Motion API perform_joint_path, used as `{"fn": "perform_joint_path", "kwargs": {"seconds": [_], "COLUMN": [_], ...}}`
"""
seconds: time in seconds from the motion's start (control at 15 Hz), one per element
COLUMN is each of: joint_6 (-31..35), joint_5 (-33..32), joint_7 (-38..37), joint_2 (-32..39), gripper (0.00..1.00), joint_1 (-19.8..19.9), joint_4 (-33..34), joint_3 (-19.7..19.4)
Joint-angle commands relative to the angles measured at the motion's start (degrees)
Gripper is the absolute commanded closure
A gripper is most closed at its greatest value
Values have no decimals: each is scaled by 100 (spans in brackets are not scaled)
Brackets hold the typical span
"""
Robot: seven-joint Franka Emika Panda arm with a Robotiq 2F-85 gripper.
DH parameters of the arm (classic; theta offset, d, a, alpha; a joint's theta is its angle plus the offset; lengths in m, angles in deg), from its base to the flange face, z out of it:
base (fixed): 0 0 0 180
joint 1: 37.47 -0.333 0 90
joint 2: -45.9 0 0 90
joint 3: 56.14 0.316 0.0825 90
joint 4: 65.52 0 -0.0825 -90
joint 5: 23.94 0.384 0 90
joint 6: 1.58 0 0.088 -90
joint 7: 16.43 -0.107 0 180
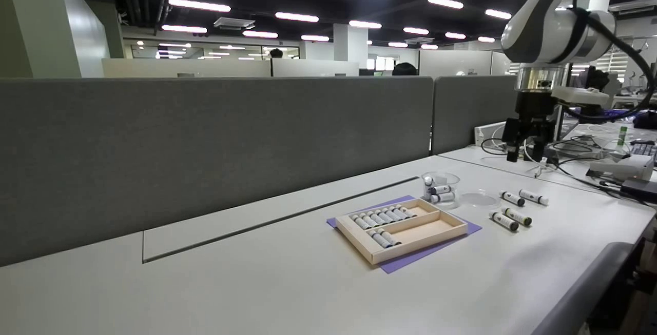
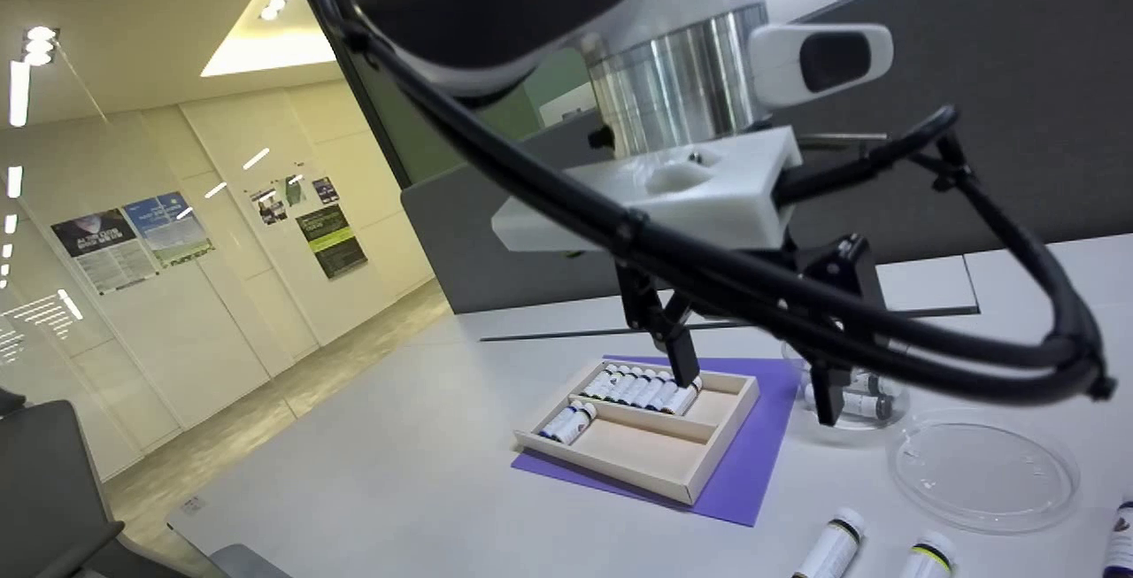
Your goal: Put the object on the far left of the table in the clear container
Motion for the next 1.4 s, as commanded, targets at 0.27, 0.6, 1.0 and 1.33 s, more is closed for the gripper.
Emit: {"fn": "perform_joint_path", "kwargs": {"seconds": [0.27, 0.6, 1.0, 1.33], "joint_6": [505, 737, 972, 1106], "joint_5": [351, 311, 291, 223], "joint_7": [-256, -297, -315, -333], "joint_2": [1679, 2262, 2598, 2743], "gripper": [0, 0, 10, 58], "joint_1": [545, 878, 1125, 1246], "joint_4": [677, 901, 1049, 1092], "joint_3": [812, 1239, 1481, 1578]}}
